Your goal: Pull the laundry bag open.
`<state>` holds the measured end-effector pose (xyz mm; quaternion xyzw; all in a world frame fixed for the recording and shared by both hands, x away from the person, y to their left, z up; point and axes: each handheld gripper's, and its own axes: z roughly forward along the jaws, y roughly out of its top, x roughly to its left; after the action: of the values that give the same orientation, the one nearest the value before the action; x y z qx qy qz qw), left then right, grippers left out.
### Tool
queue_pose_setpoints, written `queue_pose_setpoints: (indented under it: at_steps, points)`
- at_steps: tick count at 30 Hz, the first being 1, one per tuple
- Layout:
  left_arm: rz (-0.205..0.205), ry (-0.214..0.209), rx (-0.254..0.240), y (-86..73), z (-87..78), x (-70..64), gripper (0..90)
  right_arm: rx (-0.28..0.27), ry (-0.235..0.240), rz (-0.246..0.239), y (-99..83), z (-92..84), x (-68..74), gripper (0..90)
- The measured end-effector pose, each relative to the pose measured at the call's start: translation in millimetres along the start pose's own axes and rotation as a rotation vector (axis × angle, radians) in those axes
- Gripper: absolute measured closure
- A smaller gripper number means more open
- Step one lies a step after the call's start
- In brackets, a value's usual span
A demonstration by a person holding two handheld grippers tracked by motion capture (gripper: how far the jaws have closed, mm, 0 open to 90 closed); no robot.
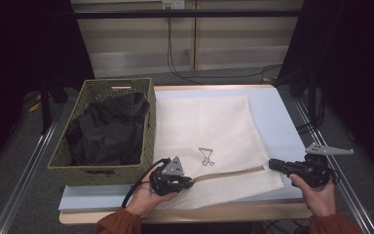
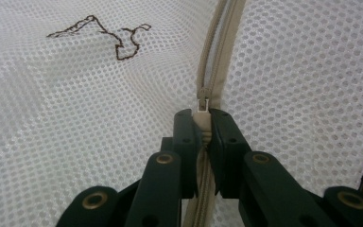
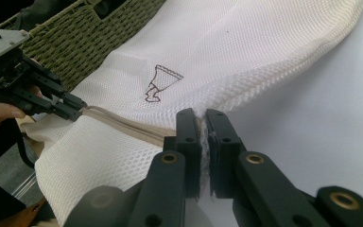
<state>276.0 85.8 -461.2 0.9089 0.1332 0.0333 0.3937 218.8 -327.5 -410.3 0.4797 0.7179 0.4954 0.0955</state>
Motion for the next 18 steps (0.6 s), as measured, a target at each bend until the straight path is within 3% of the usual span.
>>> queue_pose_setpoints:
  at_steps: [3, 6, 7, 18]
  points:
    - [-0.002, 0.008, -0.024, -3.0, -1.5, -3.0, 81.9, -0.003, -0.002, -0.009, 0.5, 0.2, 0.7, 85.3]
    - [0.003, 0.013, -0.012, -3.3, -4.9, -1.7, 81.9, 0.002, -0.003, -0.014, 0.3, 0.8, 1.1, 85.3]
    - [-0.007, 0.009, -0.033, -4.7, -4.1, -1.5, 81.9, 0.003, -0.003, -0.014, 0.2, 1.0, 1.4, 85.3]
    - [0.006, 0.023, -0.022, -10.6, -6.1, -3.1, 81.9, 0.005, -0.009, -0.042, -2.6, -0.5, 2.4, 85.2]
